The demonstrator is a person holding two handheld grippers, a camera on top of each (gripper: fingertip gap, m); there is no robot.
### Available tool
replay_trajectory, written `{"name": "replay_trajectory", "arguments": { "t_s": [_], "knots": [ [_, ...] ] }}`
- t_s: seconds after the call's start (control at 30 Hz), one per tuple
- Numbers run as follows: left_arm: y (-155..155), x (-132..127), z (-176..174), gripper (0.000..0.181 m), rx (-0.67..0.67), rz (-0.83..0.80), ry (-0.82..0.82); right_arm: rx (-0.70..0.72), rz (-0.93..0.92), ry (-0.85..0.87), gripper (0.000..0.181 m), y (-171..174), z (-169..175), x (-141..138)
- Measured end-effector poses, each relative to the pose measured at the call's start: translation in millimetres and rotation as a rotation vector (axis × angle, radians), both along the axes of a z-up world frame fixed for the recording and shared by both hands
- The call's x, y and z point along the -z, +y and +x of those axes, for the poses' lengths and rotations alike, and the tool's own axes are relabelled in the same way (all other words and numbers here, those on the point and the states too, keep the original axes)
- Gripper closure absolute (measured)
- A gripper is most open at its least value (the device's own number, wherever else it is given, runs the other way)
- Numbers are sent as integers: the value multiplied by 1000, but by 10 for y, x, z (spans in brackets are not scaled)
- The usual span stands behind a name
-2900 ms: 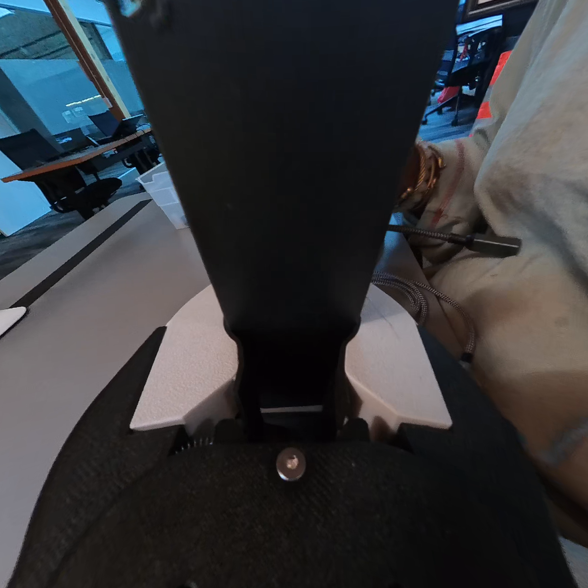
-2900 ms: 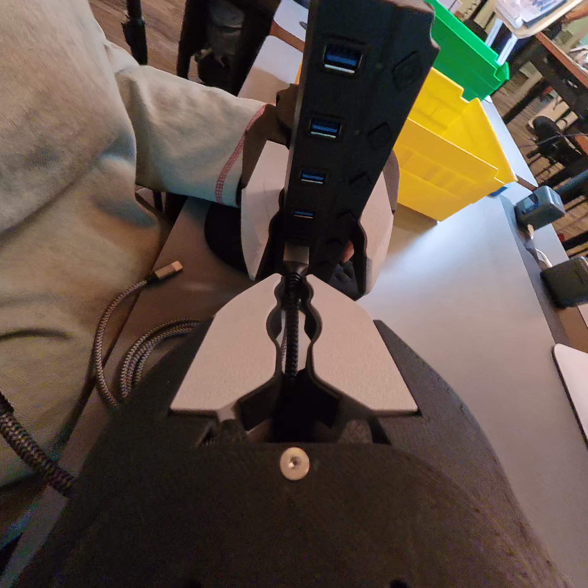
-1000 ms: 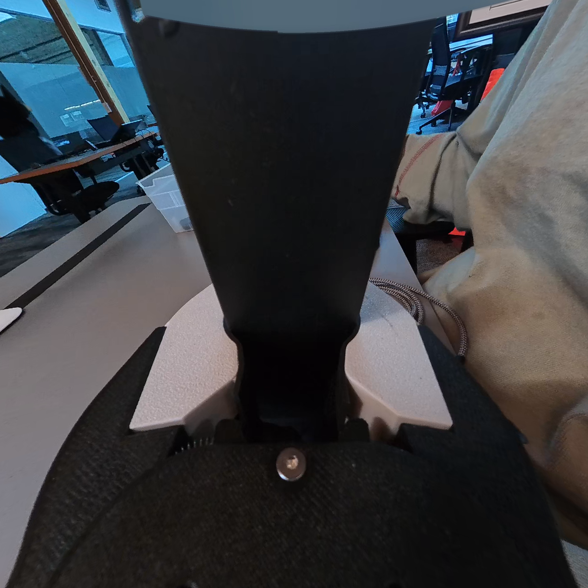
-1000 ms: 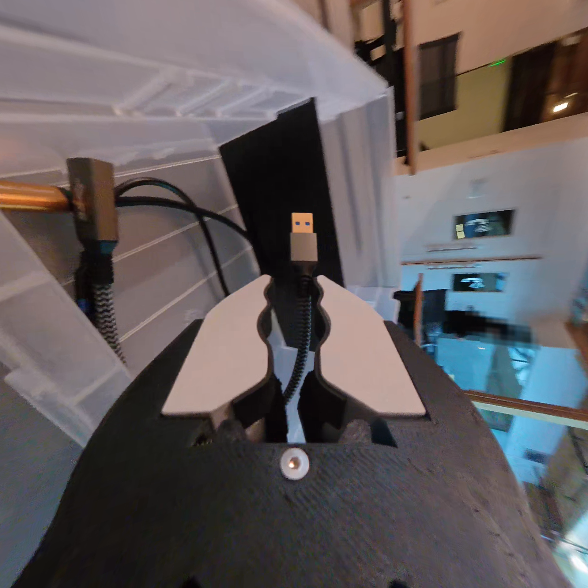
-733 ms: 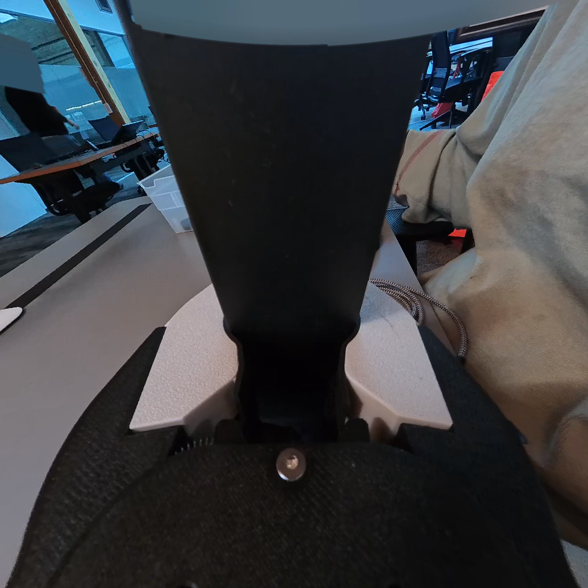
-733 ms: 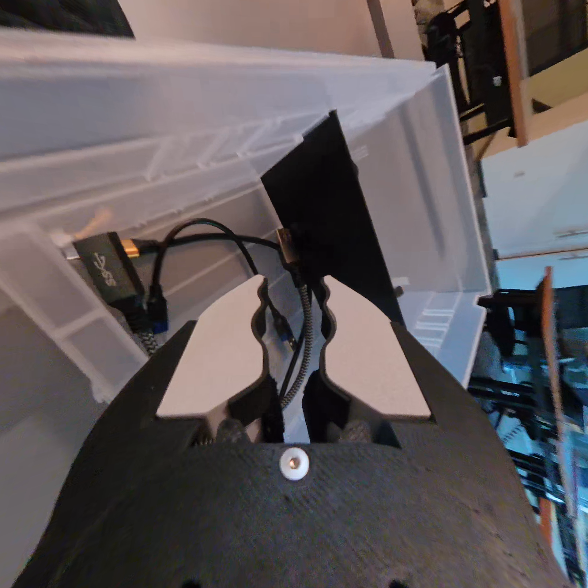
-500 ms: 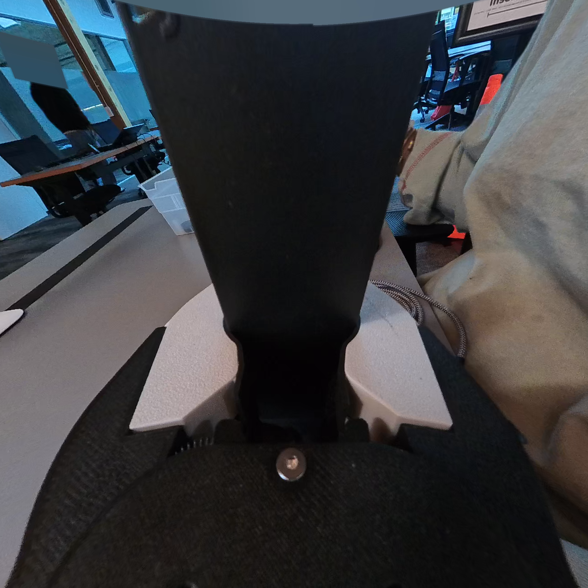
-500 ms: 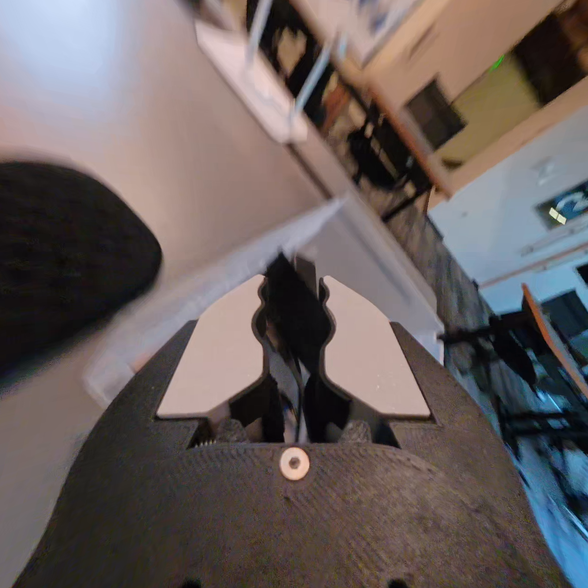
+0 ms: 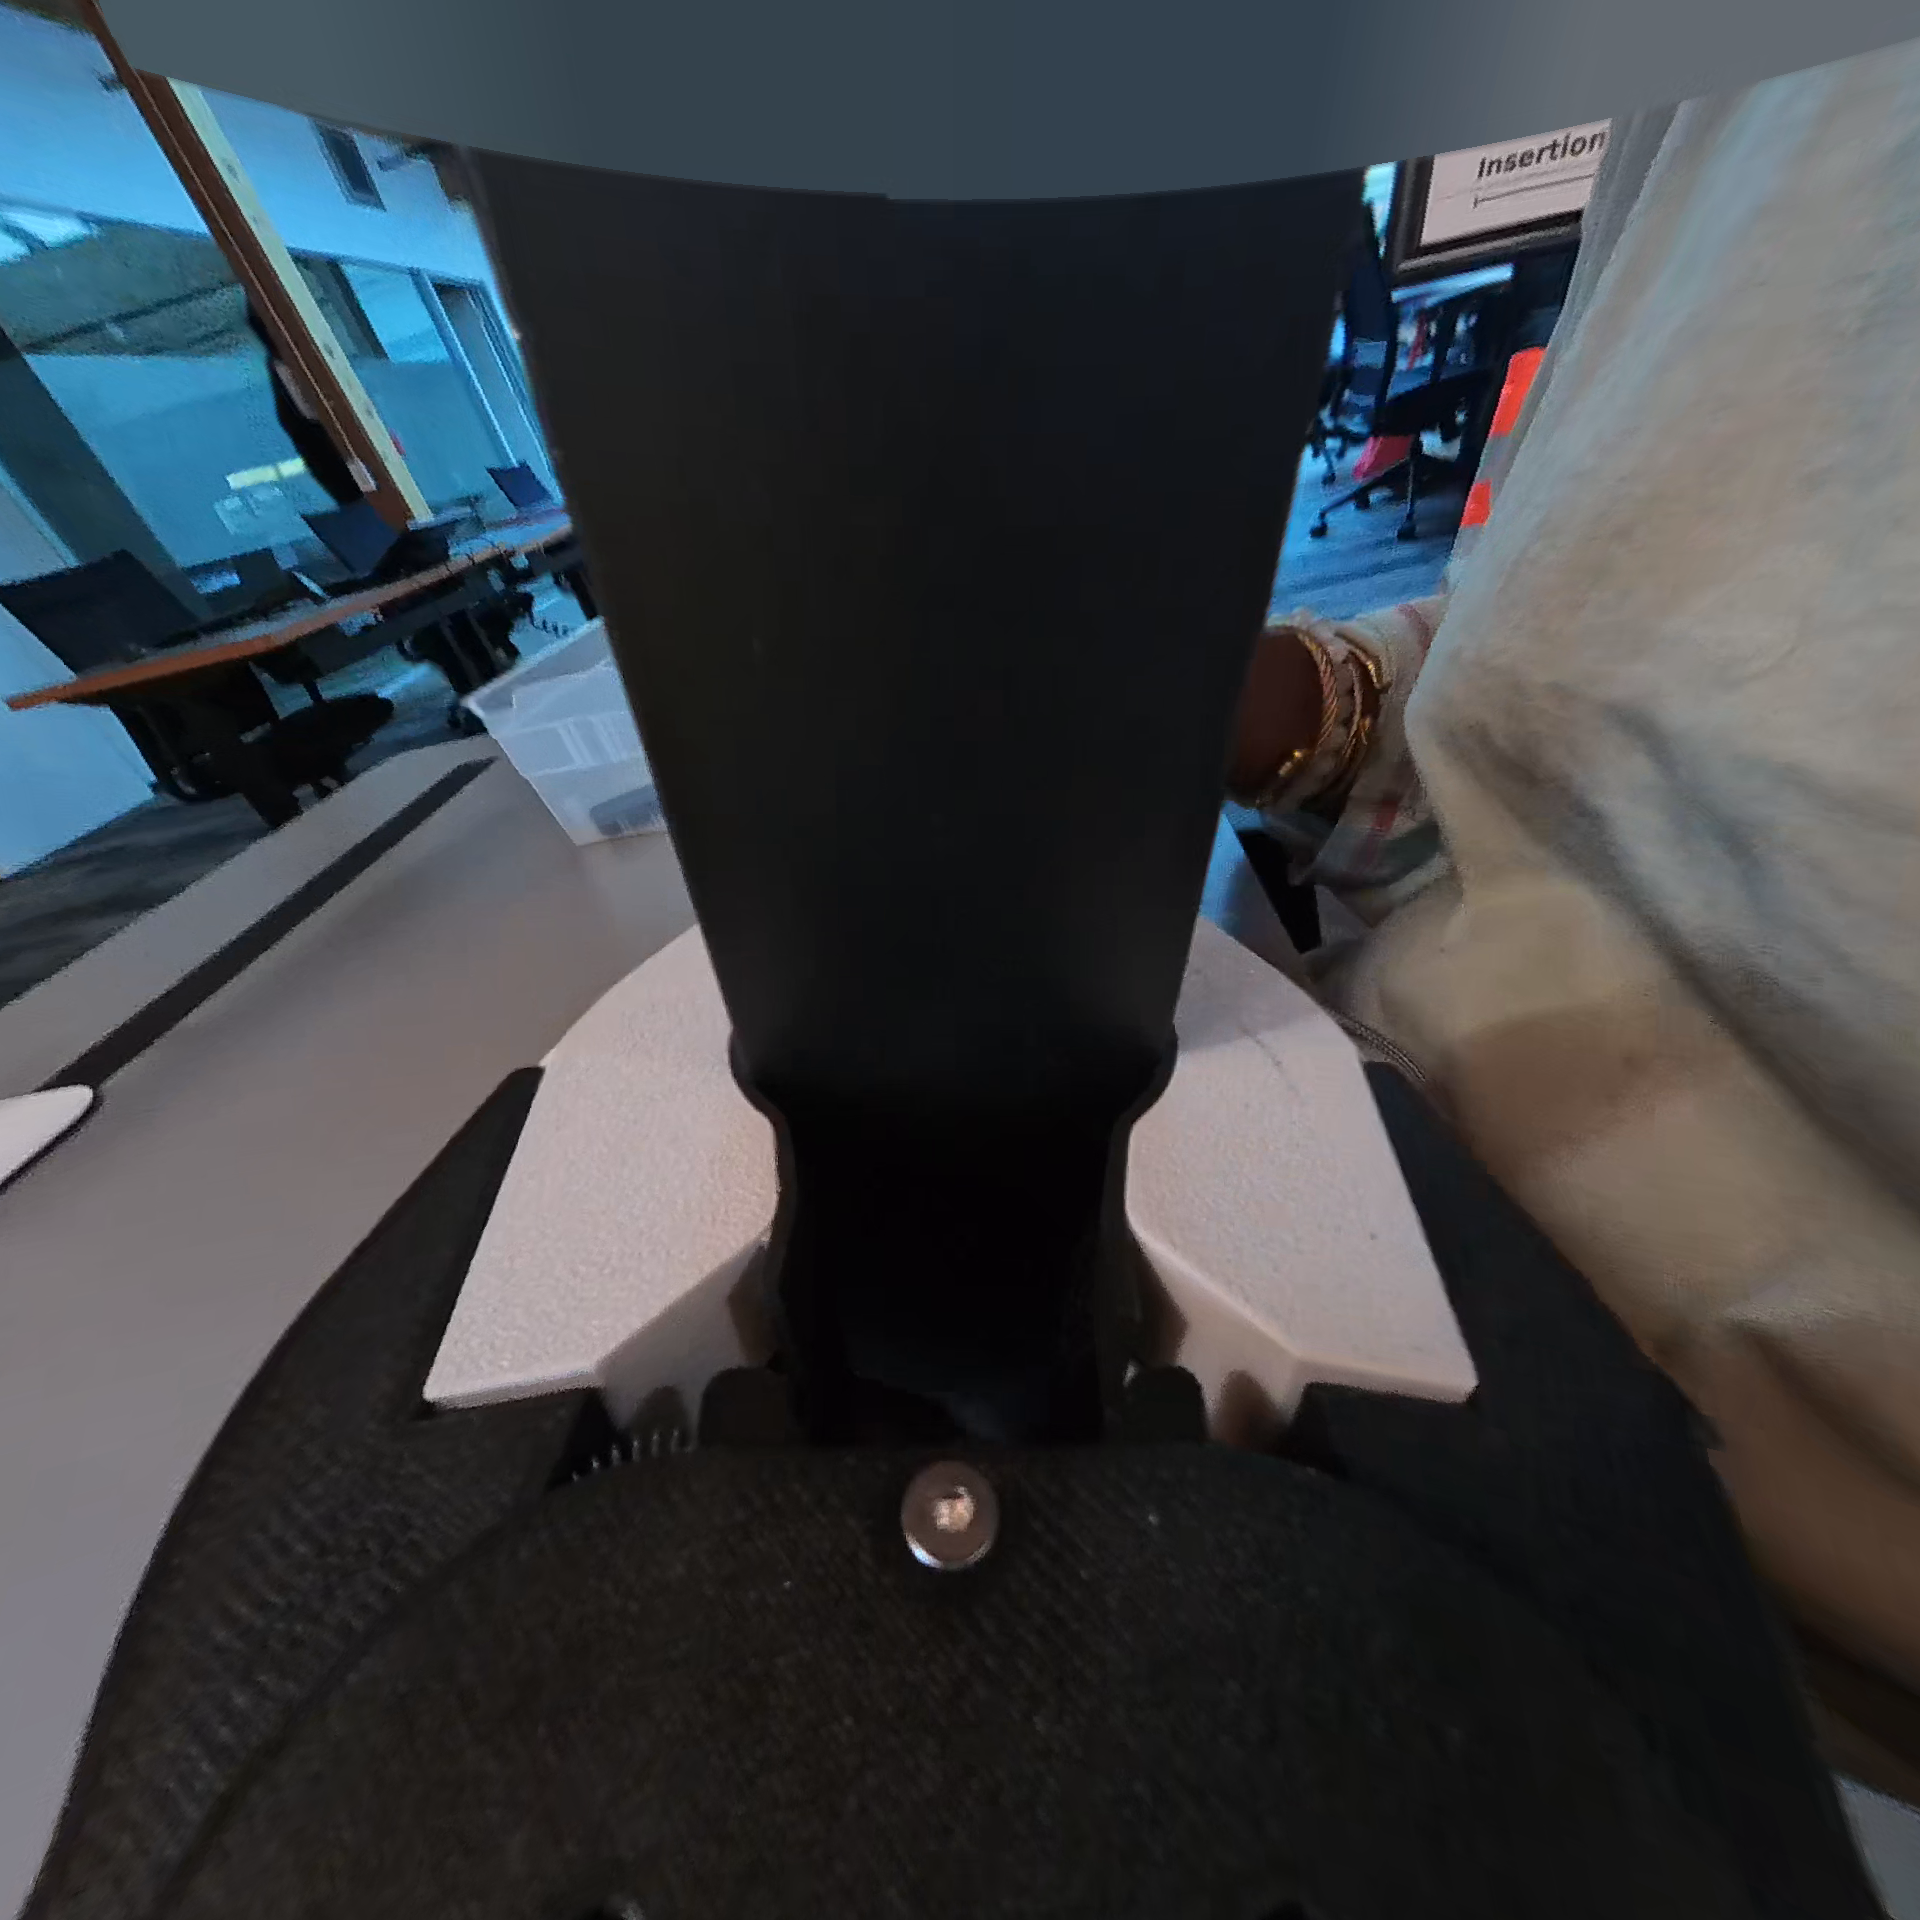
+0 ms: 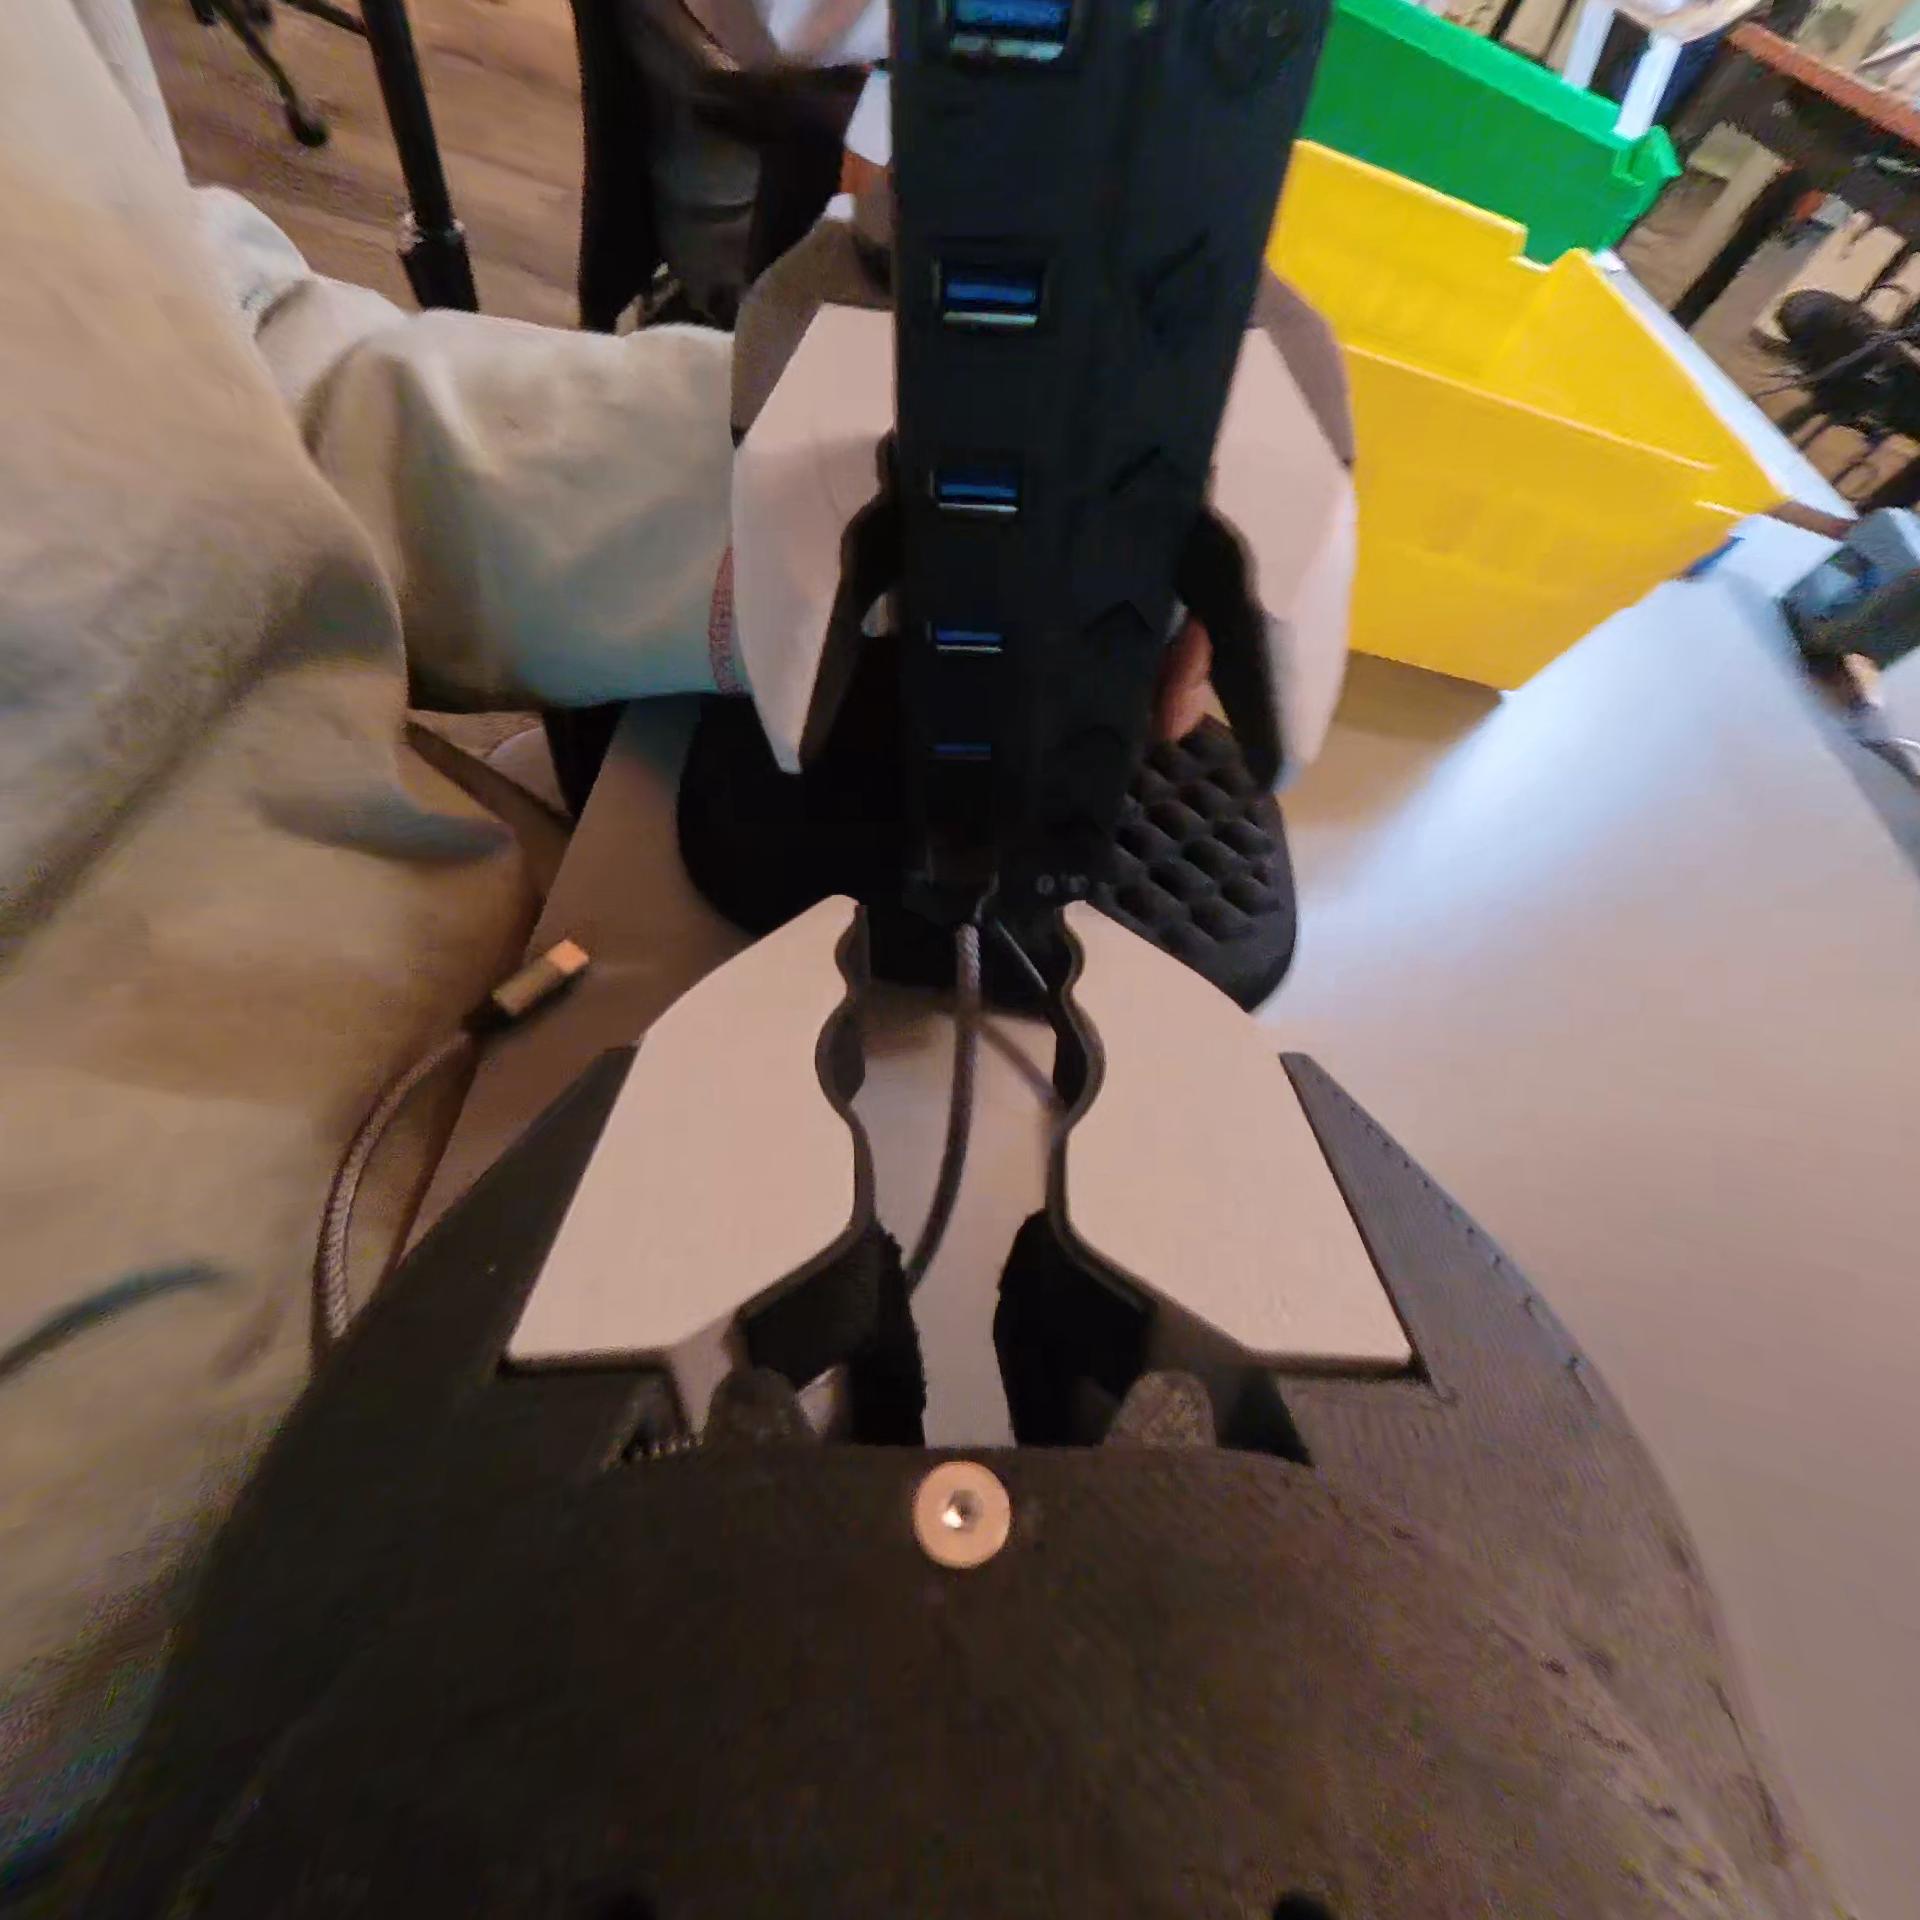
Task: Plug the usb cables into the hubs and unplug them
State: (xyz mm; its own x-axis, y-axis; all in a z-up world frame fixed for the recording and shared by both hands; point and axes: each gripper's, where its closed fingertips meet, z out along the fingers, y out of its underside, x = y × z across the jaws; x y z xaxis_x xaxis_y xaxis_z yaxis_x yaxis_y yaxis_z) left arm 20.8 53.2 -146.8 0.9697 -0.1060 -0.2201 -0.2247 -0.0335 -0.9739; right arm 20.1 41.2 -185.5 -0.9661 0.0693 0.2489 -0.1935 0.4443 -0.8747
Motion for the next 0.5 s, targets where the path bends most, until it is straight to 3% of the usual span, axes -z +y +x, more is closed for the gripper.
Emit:
{"name": "replay_trajectory", "arguments": {
  "t_s": [0.17,0.2,0.3,0.5],
  "knots": [
    [-91,89,-4,117,-16,-108,6,-52,44,21,158,-323,-24,139],
    [-108,99,-19,117,-17,-102,-7,-56,45,21,166,-325,-38,149],
    [-143,84,-52,117,-14,-67,-46,-53,-3,-35,167,-310,-44,129],
    [-56,250,-51,115,-21,-177,-37,-33,-48,-46,167,-280,-42,161]
  ]
}}
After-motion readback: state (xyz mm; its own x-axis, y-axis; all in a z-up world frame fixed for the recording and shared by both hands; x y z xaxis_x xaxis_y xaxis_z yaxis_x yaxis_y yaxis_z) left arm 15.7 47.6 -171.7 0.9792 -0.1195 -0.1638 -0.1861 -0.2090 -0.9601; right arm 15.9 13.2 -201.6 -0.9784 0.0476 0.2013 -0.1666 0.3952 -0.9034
